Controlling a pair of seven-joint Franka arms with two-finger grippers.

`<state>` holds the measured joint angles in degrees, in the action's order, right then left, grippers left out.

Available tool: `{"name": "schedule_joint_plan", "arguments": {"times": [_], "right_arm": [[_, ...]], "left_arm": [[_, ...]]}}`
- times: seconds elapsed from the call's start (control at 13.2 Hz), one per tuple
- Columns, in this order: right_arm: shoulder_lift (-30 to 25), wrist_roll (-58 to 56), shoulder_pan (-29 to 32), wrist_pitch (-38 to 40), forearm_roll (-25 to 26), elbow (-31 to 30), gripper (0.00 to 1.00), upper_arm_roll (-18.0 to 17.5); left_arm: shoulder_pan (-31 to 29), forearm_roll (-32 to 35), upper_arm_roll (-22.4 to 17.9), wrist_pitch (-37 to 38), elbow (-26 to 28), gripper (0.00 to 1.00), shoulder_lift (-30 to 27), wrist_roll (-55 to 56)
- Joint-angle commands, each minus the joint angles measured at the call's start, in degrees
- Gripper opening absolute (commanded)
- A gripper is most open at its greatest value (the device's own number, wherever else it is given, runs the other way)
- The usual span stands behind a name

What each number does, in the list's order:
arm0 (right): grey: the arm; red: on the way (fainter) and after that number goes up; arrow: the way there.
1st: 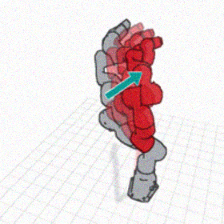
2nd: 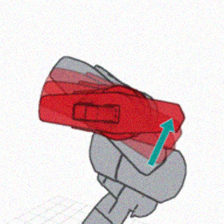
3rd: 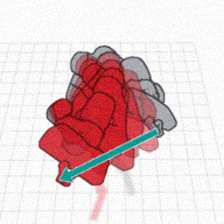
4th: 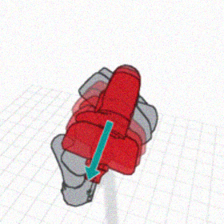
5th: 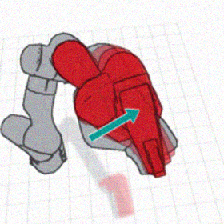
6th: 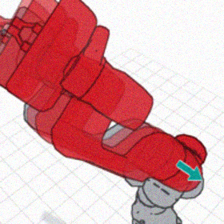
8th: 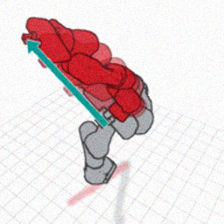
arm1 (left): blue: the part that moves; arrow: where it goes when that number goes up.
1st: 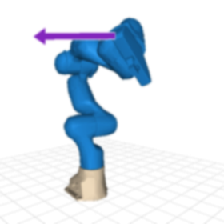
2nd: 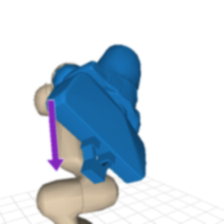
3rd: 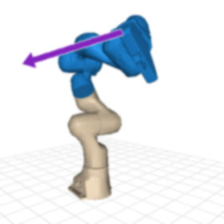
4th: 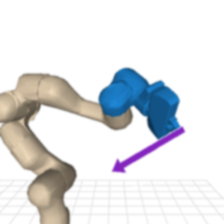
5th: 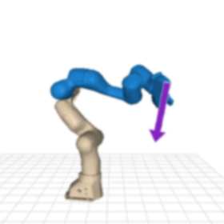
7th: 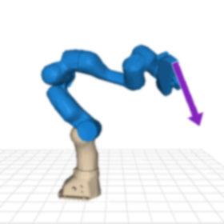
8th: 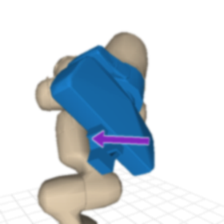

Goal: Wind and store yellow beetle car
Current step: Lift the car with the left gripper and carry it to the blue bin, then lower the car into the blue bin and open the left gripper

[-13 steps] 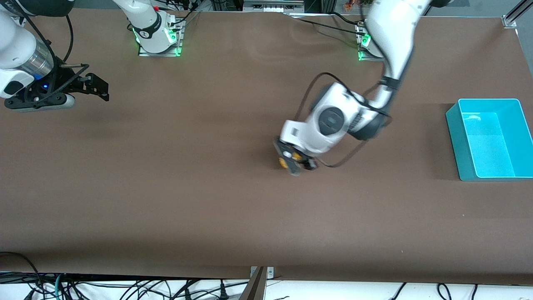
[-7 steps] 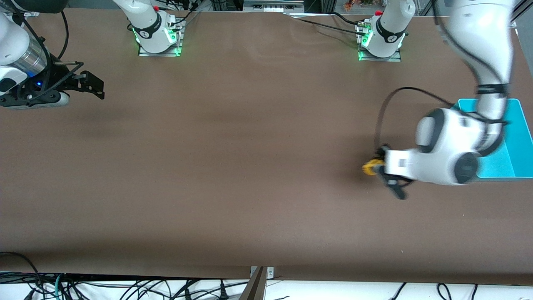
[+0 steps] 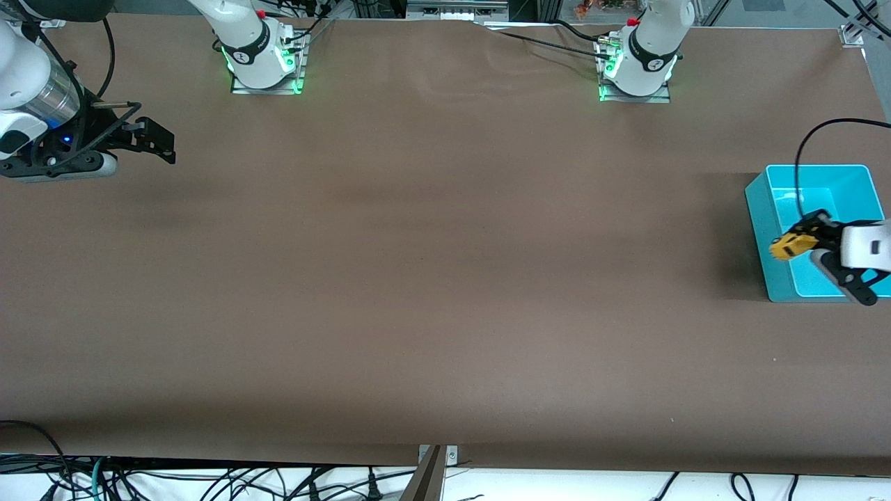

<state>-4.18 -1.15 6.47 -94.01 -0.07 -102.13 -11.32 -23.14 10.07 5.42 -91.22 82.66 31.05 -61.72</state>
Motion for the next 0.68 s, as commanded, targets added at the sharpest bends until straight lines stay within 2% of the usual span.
{"name": "schedule_joint_plan", "arguments": {"times": [0.0,0.23,0.46,0.61], "right_arm": [[0.4,0.71,0.21,1.46,0.42,1.58,1.0,-0.46],[0.4,0.71,0.21,1.46,0.42,1.5,1.0,-0.46],[0.4,0.71,0.21,1.46,0.42,1.58,1.0,-0.46],[0.4,0.71,0.21,1.55,0.42,1.5,1.0,-0.46]], "left_arm": [[-2.86,2.85,0.82,-4.74,0.48,0.18,1.82,-11.01],[-9.36,3.11,0.91,-10.97,0.13,0.17,5.42,-23.32],[-10.7,3.29,0.91,-14.68,0.13,0.17,7.44,-30.55],[-12.89,2.59,0.91,-14.77,0.22,0.24,9.55,-36.34]]}}
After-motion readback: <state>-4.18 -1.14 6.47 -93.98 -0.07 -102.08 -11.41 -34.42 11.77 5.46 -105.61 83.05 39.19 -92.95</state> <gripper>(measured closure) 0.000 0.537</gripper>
